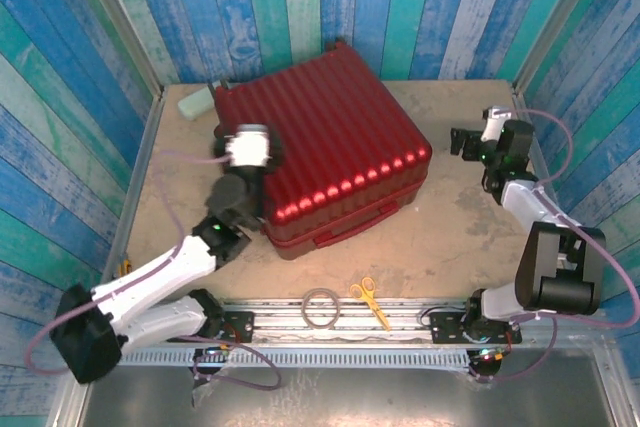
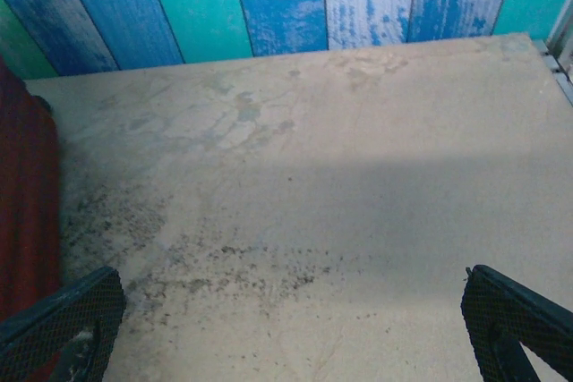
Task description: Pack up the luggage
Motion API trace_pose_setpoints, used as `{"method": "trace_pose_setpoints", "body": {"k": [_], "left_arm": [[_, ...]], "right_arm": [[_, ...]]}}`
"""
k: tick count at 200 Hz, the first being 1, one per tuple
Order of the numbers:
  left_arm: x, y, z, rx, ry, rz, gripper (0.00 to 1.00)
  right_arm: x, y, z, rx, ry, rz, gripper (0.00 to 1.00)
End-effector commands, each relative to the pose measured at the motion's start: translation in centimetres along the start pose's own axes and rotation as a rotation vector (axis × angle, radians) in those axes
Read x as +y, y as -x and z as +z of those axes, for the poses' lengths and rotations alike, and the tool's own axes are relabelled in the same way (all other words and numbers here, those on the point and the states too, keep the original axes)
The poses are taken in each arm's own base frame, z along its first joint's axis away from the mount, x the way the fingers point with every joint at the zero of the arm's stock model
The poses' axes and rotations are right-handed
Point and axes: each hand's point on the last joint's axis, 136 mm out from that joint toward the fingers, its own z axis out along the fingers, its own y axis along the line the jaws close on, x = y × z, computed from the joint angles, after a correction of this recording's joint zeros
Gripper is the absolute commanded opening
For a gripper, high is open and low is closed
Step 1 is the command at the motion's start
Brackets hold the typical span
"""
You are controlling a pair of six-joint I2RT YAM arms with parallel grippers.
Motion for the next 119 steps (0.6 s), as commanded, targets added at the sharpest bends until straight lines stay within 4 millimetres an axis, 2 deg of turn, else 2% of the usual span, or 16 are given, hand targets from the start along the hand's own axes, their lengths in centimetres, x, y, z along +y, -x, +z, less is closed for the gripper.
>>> {"method": "trace_pose_setpoints", "body": {"k": [1, 9, 20, 36, 61, 80, 88, 98, 105, 109, 114, 119], "left_arm": [[11.2, -4.9, -1.0, 0.008, 0.402, -0.350, 0.91], [13.7, -6.6, -1.8, 0.012, 0.486, -0.407, 0.93], [16.0, -8.6, -3.0, 0.025, 0.578, -0.417, 0.93], [17.4, -11.4, -4.5, 0.050, 0.671, -0.372, 0.98], [16.1, -16.1, -4.1, 0.134, 0.617, -0.319, 0.99], [14.7, -19.6, -2.6, 0.214, 0.508, -0.234, 0.98], [14.7, -19.4, -1.7, 0.201, 0.500, -0.220, 0.96], [12.6, -19.6, -0.1, 0.234, 0.369, -0.176, 0.94], [12.0, -19.5, 0.8, 0.225, 0.318, -0.155, 0.94], [12.0, -19.2, 1.1, 0.226, 0.325, -0.140, 0.94], [11.9, -20.1, 1.5, 0.264, 0.333, -0.110, 0.94], [12.0, -20.2, 1.9, 0.265, 0.336, -0.096, 0.94]], "right_arm": [[-0.3, 0.4, -0.1, -0.079, -0.018, -0.022, 1.00], [-0.5, -0.8, -0.2, -0.062, -0.026, -0.020, 1.00], [-0.6, -2.1, -0.3, -0.057, -0.035, -0.009, 1.00], [-0.1, -3.0, -0.4, -0.033, -0.020, 0.000, 1.00], [1.7, -6.5, 0.5, 0.025, 0.009, -0.080, 1.00], [2.8, -6.8, 0.9, 0.041, 0.013, -0.128, 1.00], [3.2, -6.7, 0.9, 0.028, 0.017, -0.150, 1.00], [3.3, -6.8, 0.9, 0.020, 0.006, -0.174, 1.00], [3.8, -7.3, 1.0, -0.016, 0.020, -0.202, 1.00], [4.1, -7.4, 1.0, -0.039, 0.021, -0.215, 1.00], [4.1, -7.2, 0.9, -0.067, 0.000, -0.227, 1.00], [4.2, -7.4, 0.8, -0.059, -0.003, -0.231, 1.00]]}}
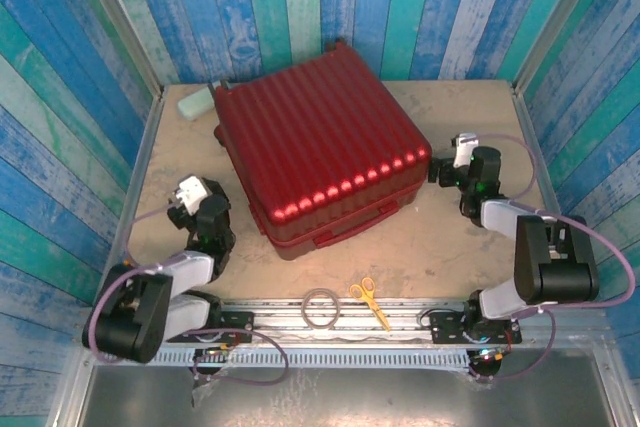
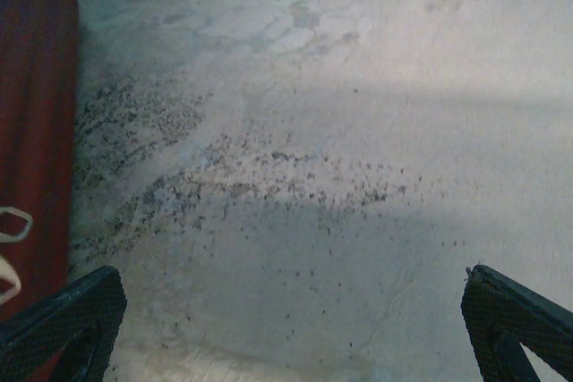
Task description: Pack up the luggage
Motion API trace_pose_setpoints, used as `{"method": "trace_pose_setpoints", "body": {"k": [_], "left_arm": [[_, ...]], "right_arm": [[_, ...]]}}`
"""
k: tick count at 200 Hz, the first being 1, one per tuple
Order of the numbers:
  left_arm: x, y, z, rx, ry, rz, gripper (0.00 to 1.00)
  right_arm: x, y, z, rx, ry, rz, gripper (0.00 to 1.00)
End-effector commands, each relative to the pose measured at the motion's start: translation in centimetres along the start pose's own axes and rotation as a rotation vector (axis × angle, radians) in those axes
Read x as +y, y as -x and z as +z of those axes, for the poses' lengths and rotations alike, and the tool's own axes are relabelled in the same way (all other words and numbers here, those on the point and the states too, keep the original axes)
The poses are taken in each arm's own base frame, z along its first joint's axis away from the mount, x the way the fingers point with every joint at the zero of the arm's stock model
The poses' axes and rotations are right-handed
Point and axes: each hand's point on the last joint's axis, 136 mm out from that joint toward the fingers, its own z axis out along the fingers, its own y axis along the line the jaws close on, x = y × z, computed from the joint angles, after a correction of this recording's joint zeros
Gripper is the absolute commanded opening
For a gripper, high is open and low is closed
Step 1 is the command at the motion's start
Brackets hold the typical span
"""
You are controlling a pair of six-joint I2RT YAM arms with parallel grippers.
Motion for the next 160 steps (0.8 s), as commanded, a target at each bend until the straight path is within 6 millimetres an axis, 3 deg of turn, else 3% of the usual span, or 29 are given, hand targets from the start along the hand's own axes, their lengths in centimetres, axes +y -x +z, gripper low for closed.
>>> {"method": "trace_pose_setpoints", "body": {"k": [1, 19, 23, 34, 50, 54, 68, 90, 160], "left_arm": [[-3.7, 3.2, 1.5, -0.081, -0.133, 0.007, 0.94], [-4.4, 3.2, 2.4, -0.139, -0.216, 0.008, 0.94], [-5.1, 3.4, 2.8, -0.138, -0.238, 0.027, 0.93], [-7.6, 1.5, 3.6, -0.017, -0.338, 0.097, 0.93], [-6.4, 0.6, 3.8, -0.023, -0.376, 0.051, 0.93], [-6.2, 1.5, 3.6, -0.076, -0.369, 0.036, 0.93], [-6.7, 0.7, 4.0, -0.009, -0.378, 0.055, 0.93], [-6.6, 0.8, 3.9, -0.015, -0.379, 0.056, 0.93], [-6.6, 0.9, 3.9, -0.024, -0.380, 0.054, 0.93]], "right_arm": [[0.0, 0.1, -0.2, -0.079, -0.056, -0.086, 1.00], [-0.3, -0.4, -0.3, -0.084, -0.069, -0.074, 1.00], [-0.2, -0.6, -0.4, -0.086, -0.067, -0.077, 1.00], [-0.3, -0.6, -0.5, -0.089, -0.069, -0.078, 1.00], [-0.2, -0.7, -0.5, -0.091, -0.075, -0.083, 1.00], [-0.2, -0.8, -0.5, -0.089, -0.078, -0.084, 1.00], [-0.3, -0.7, -0.5, -0.092, -0.089, -0.086, 1.00], [-1.0, -0.7, -0.9, -0.108, -0.140, -0.062, 1.00], [-0.7, -0.6, -0.7, -0.097, -0.132, -0.077, 1.00]]}}
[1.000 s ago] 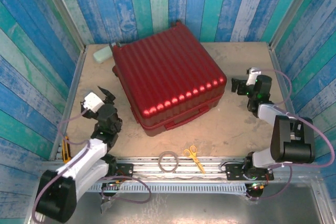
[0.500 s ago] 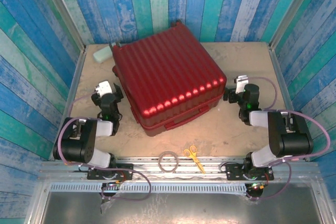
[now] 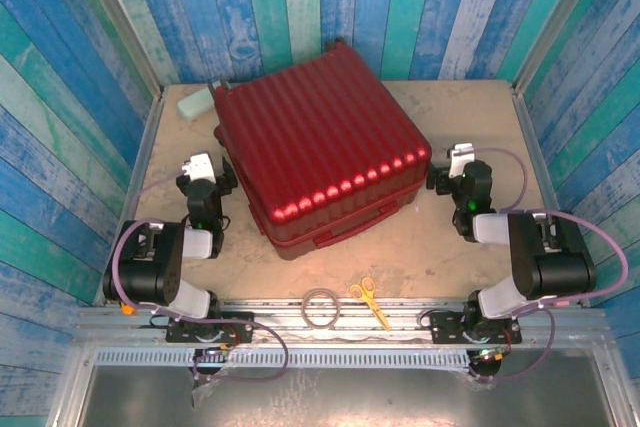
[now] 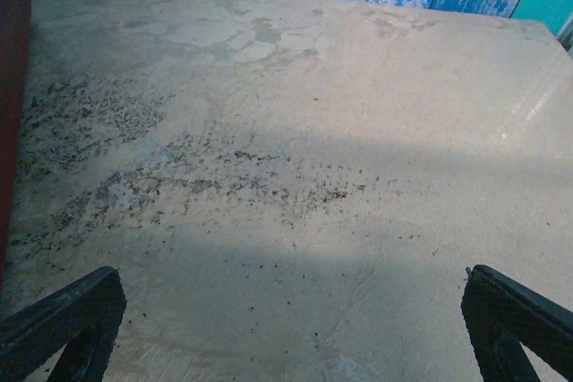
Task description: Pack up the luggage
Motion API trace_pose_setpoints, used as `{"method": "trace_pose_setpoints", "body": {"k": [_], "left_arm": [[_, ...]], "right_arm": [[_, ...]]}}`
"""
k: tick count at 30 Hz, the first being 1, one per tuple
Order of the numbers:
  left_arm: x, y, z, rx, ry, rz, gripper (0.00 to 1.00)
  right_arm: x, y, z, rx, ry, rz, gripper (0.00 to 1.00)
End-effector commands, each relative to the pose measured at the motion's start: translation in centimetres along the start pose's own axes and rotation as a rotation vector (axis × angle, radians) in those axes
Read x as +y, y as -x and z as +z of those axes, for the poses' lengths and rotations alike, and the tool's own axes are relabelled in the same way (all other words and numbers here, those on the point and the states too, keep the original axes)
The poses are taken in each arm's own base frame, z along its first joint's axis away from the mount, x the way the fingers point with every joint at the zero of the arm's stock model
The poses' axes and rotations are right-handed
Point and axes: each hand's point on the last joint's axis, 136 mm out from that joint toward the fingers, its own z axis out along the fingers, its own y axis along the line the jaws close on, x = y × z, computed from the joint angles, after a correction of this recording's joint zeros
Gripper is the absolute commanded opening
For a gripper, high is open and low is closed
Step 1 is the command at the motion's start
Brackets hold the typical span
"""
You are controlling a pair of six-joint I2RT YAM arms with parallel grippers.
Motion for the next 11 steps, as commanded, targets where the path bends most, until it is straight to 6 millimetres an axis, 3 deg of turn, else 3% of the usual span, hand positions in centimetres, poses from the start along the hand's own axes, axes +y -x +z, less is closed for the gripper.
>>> {"method": "trace_pose_setpoints", "body": {"k": [1, 11], "left_arm": [[-0.13, -0.19, 0.13, 0.000, -0.011, 0.009, 0.93], [-0.16, -0.19, 0.13, 0.000, -0.012, 0.008, 0.93]], "right_arm": [[-0.15, 0.68, 0.07, -0.018, -0.013, -0.008, 1.00], [0.61, 0.74, -0.25, -0.034, 0.003, -0.039, 1.00]]}}
